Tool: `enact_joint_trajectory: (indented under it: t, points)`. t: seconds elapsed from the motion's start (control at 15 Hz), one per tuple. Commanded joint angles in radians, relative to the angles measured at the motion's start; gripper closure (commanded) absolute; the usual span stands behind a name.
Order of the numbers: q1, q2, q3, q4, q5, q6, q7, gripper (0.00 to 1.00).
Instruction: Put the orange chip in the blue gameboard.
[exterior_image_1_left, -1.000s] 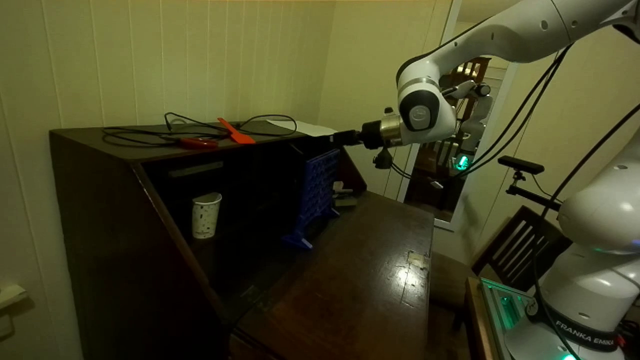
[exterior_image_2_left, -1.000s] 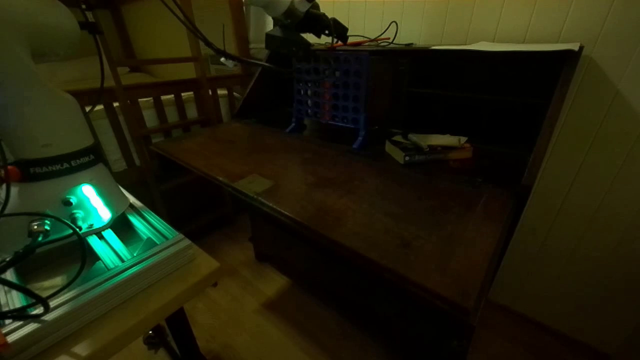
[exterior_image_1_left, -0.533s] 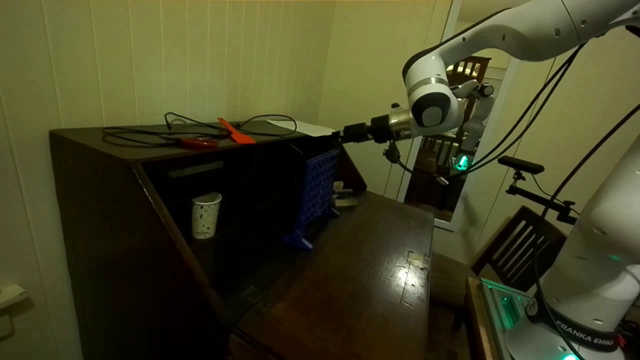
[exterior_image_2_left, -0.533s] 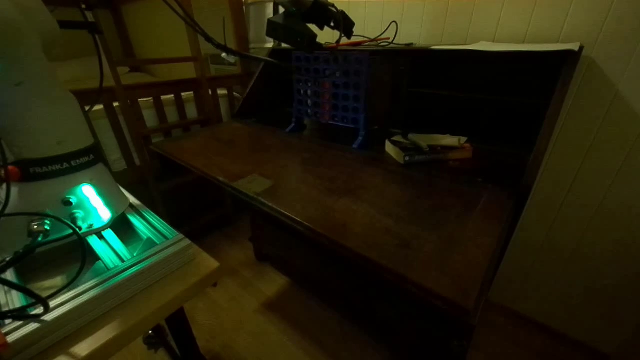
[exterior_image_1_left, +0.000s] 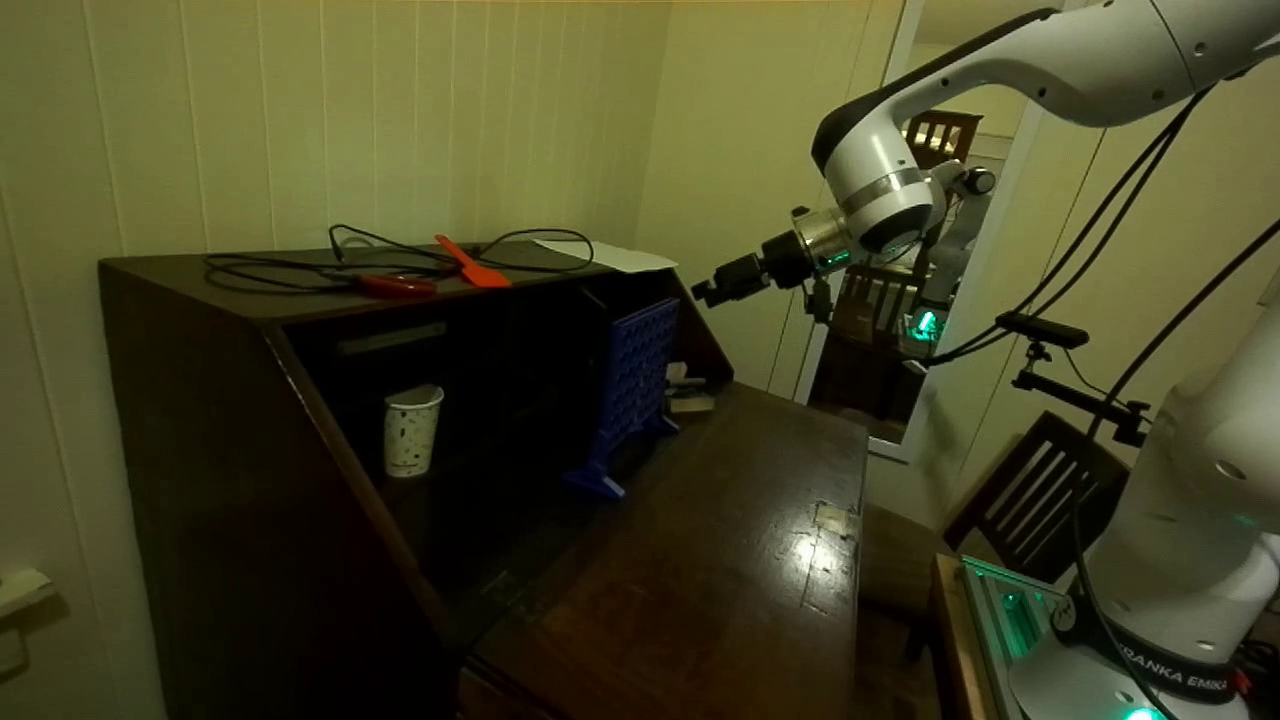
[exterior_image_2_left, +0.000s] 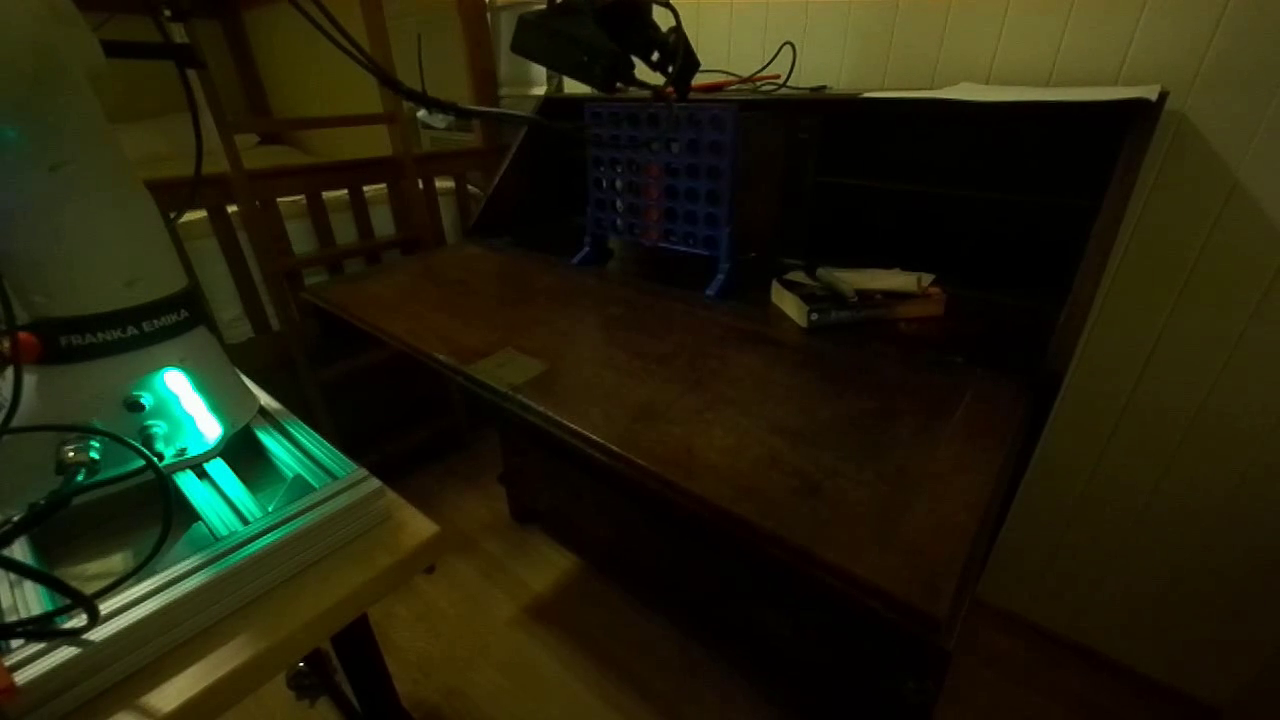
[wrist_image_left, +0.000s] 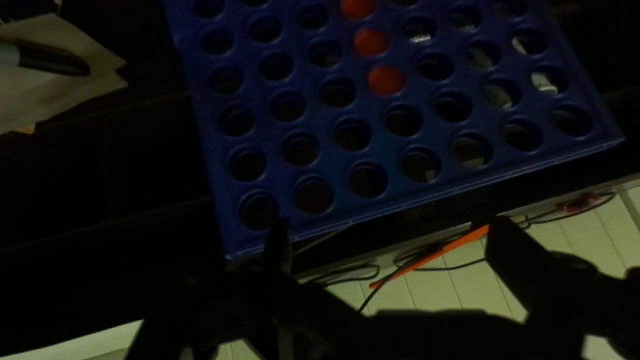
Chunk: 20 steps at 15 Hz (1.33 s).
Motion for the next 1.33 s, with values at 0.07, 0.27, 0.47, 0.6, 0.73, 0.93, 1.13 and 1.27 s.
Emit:
enact_joint_trajectory:
  t: [0.07, 0.27, 0.47, 0.6, 0.73, 0.93, 1.13, 1.27]
  points:
    - [0.016, -0.068, -0.053, -0.068, -0.297, -0.053, 0.216, 0.00]
    - [0.018, -0.086, -0.075, -0.084, -0.448, -0.076, 0.310, 0.00]
    - [0.020, -0.106, -0.095, -0.100, -0.584, -0.093, 0.391, 0.00]
    - [0.025, -0.114, -0.104, -0.107, -0.665, -0.101, 0.441, 0.00]
    - [0.033, -0.117, -0.114, -0.108, -0.741, -0.114, 0.491, 0.00]
    - [0.074, -0.084, -0.151, -0.083, -0.760, -0.100, 0.496, 0.00]
    - [0.095, -0.083, -0.170, -0.083, -0.766, -0.101, 0.503, 0.00]
    - [0.097, -0.083, -0.174, -0.082, -0.765, -0.101, 0.503, 0.00]
